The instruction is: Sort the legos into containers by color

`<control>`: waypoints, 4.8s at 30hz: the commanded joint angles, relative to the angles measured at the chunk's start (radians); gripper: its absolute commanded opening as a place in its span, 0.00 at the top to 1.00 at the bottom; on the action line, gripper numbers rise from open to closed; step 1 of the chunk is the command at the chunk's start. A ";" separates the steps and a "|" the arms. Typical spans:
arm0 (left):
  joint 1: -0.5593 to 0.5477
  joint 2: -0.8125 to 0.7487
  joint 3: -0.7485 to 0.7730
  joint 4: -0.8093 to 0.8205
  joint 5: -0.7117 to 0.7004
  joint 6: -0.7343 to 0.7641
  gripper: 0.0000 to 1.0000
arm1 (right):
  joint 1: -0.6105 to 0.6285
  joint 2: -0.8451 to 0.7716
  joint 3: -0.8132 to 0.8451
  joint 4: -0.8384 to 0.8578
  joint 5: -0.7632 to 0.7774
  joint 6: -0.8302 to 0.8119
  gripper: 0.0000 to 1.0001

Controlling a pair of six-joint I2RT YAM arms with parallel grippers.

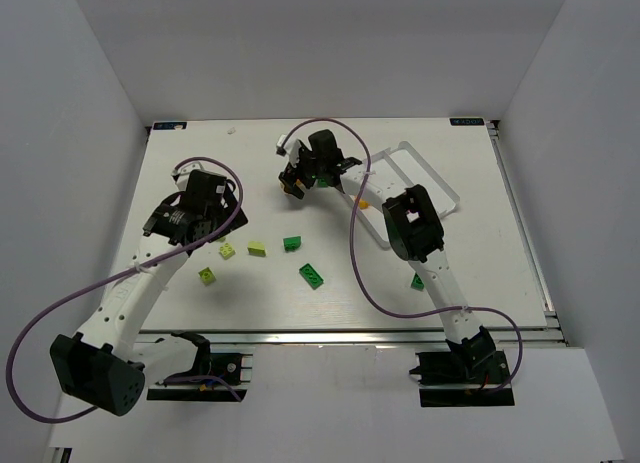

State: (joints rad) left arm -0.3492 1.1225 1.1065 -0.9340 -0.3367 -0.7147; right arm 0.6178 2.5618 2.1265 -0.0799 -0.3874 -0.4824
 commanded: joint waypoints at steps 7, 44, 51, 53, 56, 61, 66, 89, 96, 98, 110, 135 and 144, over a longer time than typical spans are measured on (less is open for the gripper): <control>-0.002 -0.007 0.046 0.017 -0.019 0.000 0.08 | 0.005 0.018 0.053 -0.038 0.143 0.169 0.11; 0.074 0.362 0.058 0.254 -0.061 0.291 0.05 | -0.168 -0.577 -0.425 -0.178 -0.158 0.081 0.73; 0.127 0.497 0.099 0.320 -0.044 0.369 0.05 | -0.263 -0.574 -0.459 -0.279 -0.027 0.024 0.66; 0.136 0.517 0.121 0.331 -0.042 0.397 0.05 | -0.271 -0.555 -0.456 -0.284 -0.001 0.008 0.66; 0.154 0.539 0.136 0.346 -0.042 0.437 0.04 | -0.277 -0.514 -0.426 -0.293 0.028 0.011 0.63; 0.174 0.563 0.139 0.369 -0.010 0.492 0.04 | -0.277 -0.443 -0.363 -0.328 0.033 0.007 0.49; 0.210 0.577 0.116 0.389 0.011 0.512 0.04 | -0.276 -0.396 -0.329 -0.345 0.039 0.011 0.33; 0.239 0.728 0.127 0.440 0.203 0.587 0.64 | -0.349 -0.658 -0.464 -0.342 -0.082 0.096 0.11; 0.213 0.674 0.231 0.484 0.385 0.549 0.75 | -0.375 -0.796 -0.595 -0.287 -0.105 0.074 0.11; 0.204 0.669 0.292 0.509 0.576 0.517 0.76 | -0.378 -0.834 -0.667 -0.224 -0.108 0.076 0.11; -0.065 0.890 0.470 0.897 1.016 0.152 0.77 | -0.457 -0.949 -0.842 -0.179 -0.142 0.136 1.00; -0.287 1.229 0.987 0.555 0.910 0.222 0.30 | -0.532 -0.982 -0.810 -0.463 -0.442 -0.177 0.34; -0.241 0.950 0.778 0.482 0.704 0.238 0.78 | -0.529 -1.074 -0.965 -0.868 -0.365 -0.763 0.27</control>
State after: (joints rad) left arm -0.6174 2.3054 1.9736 -0.4114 0.4755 -0.5011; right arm 0.0872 1.5597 1.2274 -0.7757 -0.7891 -1.0283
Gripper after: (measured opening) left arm 0.241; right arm 0.733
